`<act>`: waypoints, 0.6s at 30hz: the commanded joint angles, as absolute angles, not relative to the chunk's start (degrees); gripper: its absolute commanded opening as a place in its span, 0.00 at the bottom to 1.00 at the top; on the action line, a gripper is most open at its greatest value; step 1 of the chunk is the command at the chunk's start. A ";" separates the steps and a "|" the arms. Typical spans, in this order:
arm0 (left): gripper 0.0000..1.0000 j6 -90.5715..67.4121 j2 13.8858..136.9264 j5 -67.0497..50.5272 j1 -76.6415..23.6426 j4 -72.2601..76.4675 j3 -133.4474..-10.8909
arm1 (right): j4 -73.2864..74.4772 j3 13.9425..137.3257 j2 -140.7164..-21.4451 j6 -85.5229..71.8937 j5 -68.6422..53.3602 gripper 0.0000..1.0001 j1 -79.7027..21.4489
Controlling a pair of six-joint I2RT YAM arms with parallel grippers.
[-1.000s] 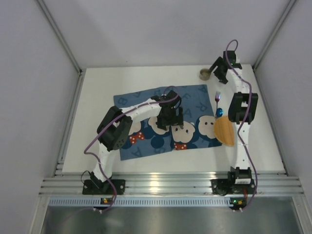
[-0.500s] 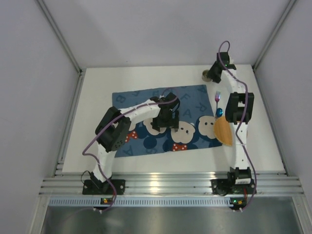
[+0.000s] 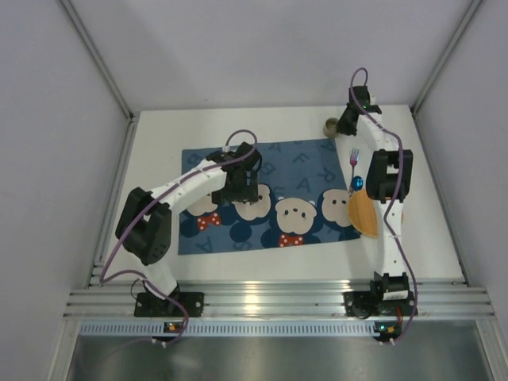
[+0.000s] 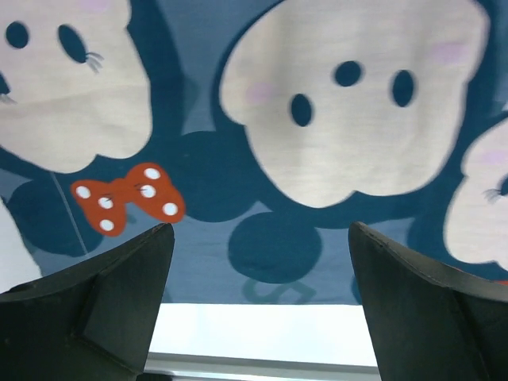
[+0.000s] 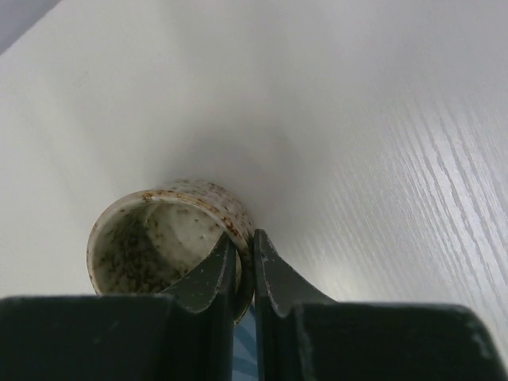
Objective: Set the dinner table for one person
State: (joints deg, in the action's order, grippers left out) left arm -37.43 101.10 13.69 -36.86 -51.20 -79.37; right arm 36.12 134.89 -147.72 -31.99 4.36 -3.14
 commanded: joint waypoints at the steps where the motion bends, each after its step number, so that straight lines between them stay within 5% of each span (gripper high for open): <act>1: 0.97 -36.12 100.98 15.99 -36.30 -50.45 -75.77 | 37.44 131.59 -139.76 -30.93 3.17 0.00 -2.73; 18: 0.96 -28.22 110.12 9.93 -28.83 -38.94 -69.08 | 37.53 104.87 -116.38 -32.87 -0.18 0.00 -8.61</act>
State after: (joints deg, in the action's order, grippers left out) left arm -31.18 106.45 8.12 -31.14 -44.03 -70.50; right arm 38.28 108.09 -120.92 -32.73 -0.27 -7.01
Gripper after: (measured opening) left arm 0.963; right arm 0.087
